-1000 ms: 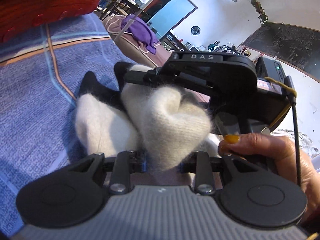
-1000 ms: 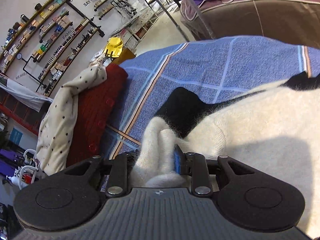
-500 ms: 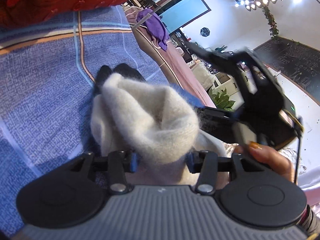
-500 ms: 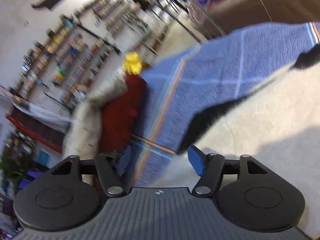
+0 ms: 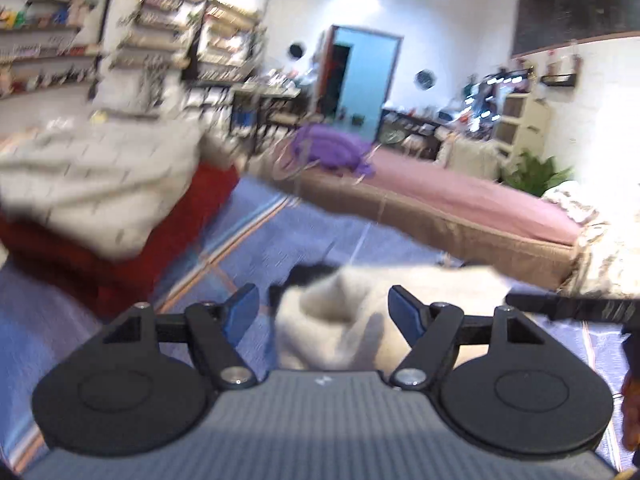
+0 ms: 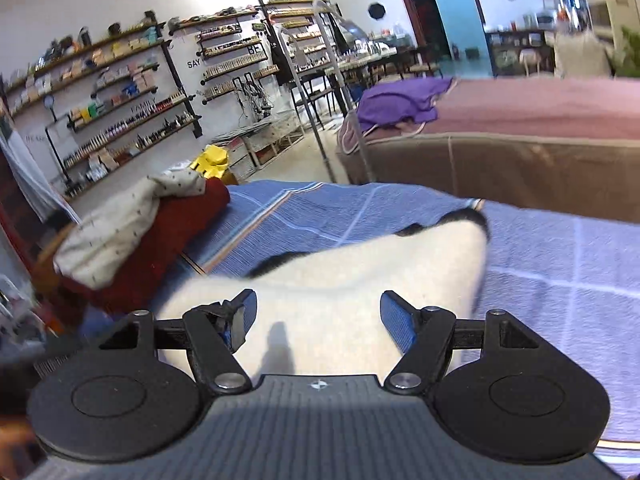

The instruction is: Fold small clothes

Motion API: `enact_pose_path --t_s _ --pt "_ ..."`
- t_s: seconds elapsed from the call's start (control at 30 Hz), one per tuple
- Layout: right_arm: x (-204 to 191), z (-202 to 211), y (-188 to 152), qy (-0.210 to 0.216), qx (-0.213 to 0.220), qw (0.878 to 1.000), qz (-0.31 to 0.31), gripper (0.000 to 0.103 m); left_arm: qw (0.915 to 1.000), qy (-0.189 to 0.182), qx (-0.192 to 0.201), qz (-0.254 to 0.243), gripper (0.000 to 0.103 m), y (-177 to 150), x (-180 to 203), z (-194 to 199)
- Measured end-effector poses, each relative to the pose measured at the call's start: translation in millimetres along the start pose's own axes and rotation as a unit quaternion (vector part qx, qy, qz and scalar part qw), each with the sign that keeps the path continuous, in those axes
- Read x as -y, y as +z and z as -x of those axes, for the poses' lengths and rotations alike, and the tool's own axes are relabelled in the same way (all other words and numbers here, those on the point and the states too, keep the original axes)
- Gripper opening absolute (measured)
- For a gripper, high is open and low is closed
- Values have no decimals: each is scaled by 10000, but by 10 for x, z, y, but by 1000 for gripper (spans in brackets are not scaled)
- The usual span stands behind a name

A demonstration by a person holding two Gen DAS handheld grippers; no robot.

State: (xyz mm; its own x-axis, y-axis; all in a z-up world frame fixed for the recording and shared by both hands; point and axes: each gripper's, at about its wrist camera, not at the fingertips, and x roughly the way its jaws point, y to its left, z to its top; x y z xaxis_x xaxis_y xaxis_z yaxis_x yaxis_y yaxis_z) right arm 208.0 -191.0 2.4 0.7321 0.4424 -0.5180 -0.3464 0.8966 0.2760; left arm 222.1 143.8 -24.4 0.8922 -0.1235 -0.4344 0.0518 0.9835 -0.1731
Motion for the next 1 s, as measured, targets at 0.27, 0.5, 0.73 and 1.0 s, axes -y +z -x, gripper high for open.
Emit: enact_pose_path --t_s 0.27,0.5,0.73,1.0 --pt "20 -148 -65 -403 -316 9970 585 103 9945 -434 -536 -787 23 148 571 -306" --pt "-18 -204 -229 -557 -502 9941 780 103 9896 -162 -1115 -898 19 -240 457 -796" --pt "-29 -250 -388 -674 -667 9932 675 103 9868 -85 -1109 -1173 19 -355 467 -829" --pt "118 -15 -313 -305 -452 9984 130 103 9967 -349 -657 -328 103 -96 139 -362"
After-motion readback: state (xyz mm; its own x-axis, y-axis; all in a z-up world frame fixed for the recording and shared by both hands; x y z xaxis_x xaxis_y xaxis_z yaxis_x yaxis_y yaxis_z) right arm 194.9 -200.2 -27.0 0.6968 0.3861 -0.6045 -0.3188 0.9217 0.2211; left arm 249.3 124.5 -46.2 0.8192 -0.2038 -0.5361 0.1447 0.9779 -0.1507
